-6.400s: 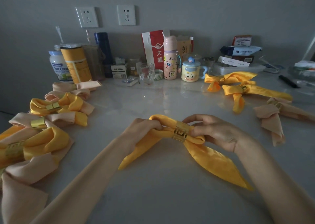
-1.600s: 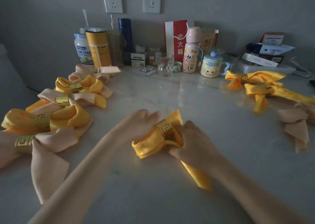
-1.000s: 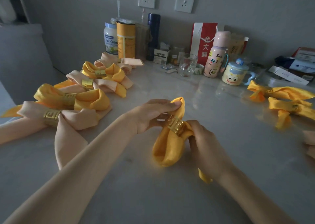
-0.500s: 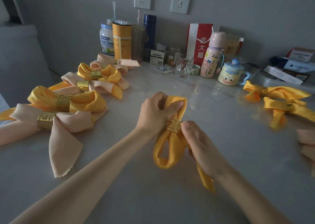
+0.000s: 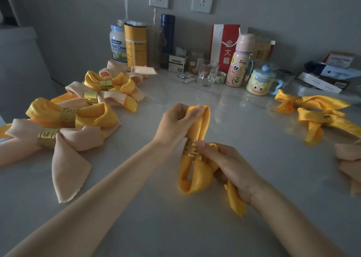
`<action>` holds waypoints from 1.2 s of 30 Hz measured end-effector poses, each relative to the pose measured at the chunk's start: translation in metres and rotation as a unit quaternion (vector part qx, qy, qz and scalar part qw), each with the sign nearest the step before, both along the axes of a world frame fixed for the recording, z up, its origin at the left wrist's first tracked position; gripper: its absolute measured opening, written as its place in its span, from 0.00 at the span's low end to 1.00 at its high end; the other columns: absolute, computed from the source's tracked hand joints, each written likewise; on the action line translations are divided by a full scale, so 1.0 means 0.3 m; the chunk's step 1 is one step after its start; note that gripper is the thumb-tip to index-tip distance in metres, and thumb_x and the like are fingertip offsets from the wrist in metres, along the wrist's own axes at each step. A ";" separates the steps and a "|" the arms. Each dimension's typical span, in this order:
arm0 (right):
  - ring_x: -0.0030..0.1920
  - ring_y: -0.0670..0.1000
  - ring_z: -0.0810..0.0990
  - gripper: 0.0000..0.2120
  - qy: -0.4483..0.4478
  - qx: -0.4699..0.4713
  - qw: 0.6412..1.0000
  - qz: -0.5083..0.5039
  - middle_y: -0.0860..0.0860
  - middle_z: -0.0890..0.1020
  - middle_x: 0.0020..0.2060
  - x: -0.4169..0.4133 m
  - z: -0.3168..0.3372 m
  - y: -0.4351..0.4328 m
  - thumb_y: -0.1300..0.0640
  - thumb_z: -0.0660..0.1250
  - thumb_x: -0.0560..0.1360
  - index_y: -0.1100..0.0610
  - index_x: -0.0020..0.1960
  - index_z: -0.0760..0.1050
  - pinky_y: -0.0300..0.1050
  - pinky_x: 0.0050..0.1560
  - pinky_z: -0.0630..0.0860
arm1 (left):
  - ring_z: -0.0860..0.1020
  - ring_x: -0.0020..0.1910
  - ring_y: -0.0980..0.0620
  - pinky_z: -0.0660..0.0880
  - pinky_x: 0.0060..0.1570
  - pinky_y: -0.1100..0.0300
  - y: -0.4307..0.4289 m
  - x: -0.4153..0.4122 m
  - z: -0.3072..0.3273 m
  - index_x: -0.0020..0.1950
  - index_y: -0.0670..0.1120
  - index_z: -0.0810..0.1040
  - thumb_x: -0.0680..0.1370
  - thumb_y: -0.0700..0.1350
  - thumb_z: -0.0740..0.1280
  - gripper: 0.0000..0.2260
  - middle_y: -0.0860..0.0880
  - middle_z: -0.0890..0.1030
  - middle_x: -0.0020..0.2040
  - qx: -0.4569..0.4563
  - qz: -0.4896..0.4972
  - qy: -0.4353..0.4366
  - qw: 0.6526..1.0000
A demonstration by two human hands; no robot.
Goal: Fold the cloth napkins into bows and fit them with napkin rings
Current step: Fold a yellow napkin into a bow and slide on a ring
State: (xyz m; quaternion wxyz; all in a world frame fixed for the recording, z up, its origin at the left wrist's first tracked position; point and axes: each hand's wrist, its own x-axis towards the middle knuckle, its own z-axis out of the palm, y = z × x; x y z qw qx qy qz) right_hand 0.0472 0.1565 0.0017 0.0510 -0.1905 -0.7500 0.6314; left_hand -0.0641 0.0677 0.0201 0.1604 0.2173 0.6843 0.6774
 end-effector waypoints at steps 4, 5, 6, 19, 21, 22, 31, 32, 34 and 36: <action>0.22 0.46 0.61 0.27 0.046 -0.017 0.995 -0.085 0.55 0.64 0.26 -0.001 0.003 0.019 0.35 0.60 0.70 0.61 0.42 0.72 0.37 0.22 0.58 | 0.80 0.45 0.53 0.77 0.49 0.58 -0.030 -0.003 0.017 0.55 0.46 0.77 0.75 0.62 0.61 0.21 0.48 0.81 0.47 -0.200 -0.174 -0.043 0.963; 0.22 0.46 0.60 0.29 0.055 -0.003 0.994 -0.093 0.55 0.64 0.26 0.001 0.003 0.027 0.35 0.58 0.71 0.64 0.41 0.72 0.37 0.23 0.57 | 0.80 0.48 0.53 0.77 0.52 0.57 -0.028 0.000 0.014 0.56 0.46 0.77 0.74 0.62 0.64 0.21 0.48 0.81 0.50 -0.229 -0.207 -0.023 0.951; 0.22 0.46 0.61 0.33 0.063 0.010 0.993 -0.095 0.56 0.64 0.27 0.001 0.000 0.031 0.35 0.57 0.71 0.68 0.41 0.72 0.37 0.22 0.58 | 0.80 0.50 0.53 0.77 0.53 0.58 -0.025 0.002 0.010 0.56 0.47 0.77 0.72 0.61 0.66 0.22 0.48 0.81 0.52 -0.236 -0.220 -0.009 0.946; 0.46 0.34 0.79 0.21 0.020 0.352 0.935 0.037 0.36 0.82 0.43 0.044 -0.018 0.115 0.41 0.75 0.62 0.37 0.53 0.72 0.32 0.45 0.74 | 0.81 0.41 0.59 0.76 0.45 0.66 -0.058 -0.070 0.000 0.50 0.47 0.82 0.76 0.53 0.65 0.11 0.52 0.84 0.46 -0.245 -0.286 -0.110 0.920; 0.49 0.40 0.80 0.21 0.023 0.398 0.916 0.049 0.39 0.83 0.46 0.039 -0.035 0.105 0.36 0.70 0.65 0.38 0.57 0.73 0.40 0.48 0.76 | 0.81 0.38 0.58 0.77 0.45 0.64 -0.060 -0.068 -0.003 0.48 0.46 0.81 0.78 0.51 0.62 0.11 0.52 0.84 0.42 -0.246 -0.298 -0.141 0.911; 0.50 0.45 0.81 0.23 0.022 0.429 0.901 0.055 0.43 0.83 0.48 0.037 -0.039 0.096 0.32 0.65 0.67 0.41 0.58 0.73 0.46 0.49 0.76 | 0.81 0.37 0.56 0.77 0.46 0.61 -0.061 -0.064 0.001 0.47 0.46 0.81 0.79 0.50 0.62 0.11 0.50 0.84 0.41 -0.242 -0.301 -0.161 0.908; 0.54 0.55 0.78 0.19 -0.021 0.533 0.844 -0.044 0.50 0.80 0.52 0.023 -0.044 0.063 0.39 0.57 0.76 0.51 0.57 0.70 0.46 0.47 0.70 | 0.79 0.48 0.48 0.75 0.50 0.57 0.022 0.012 -0.067 0.55 0.41 0.79 0.77 0.60 0.61 0.23 0.45 0.81 0.48 -0.196 -0.185 -0.072 0.960; 0.54 0.56 0.77 0.18 -0.037 0.536 0.842 -0.049 0.51 0.79 0.52 0.019 -0.048 0.058 0.41 0.56 0.77 0.53 0.57 0.70 0.47 0.47 0.70 | 0.79 0.48 0.49 0.74 0.51 0.57 0.027 0.015 -0.070 0.55 0.42 0.78 0.77 0.60 0.61 0.22 0.46 0.81 0.48 -0.193 -0.173 -0.064 0.964; 0.53 0.58 0.77 0.16 -0.047 0.540 0.838 -0.060 0.52 0.79 0.52 0.014 -0.047 0.045 0.43 0.55 0.78 0.54 0.56 0.69 0.47 0.47 0.70 | 0.77 0.43 0.53 0.72 0.45 0.61 0.032 0.018 -0.070 0.51 0.44 0.79 0.77 0.60 0.61 0.20 0.49 0.79 0.43 -0.181 -0.157 -0.054 0.969; 0.52 0.59 0.77 0.16 -0.046 0.541 0.837 -0.071 0.54 0.80 0.50 0.008 -0.041 0.038 0.44 0.55 0.78 0.55 0.53 0.71 0.47 0.46 0.70 | 0.76 0.39 0.55 0.71 0.41 0.63 0.035 0.019 -0.065 0.48 0.45 0.80 0.77 0.59 0.61 0.18 0.51 0.79 0.40 -0.166 -0.151 -0.056 0.973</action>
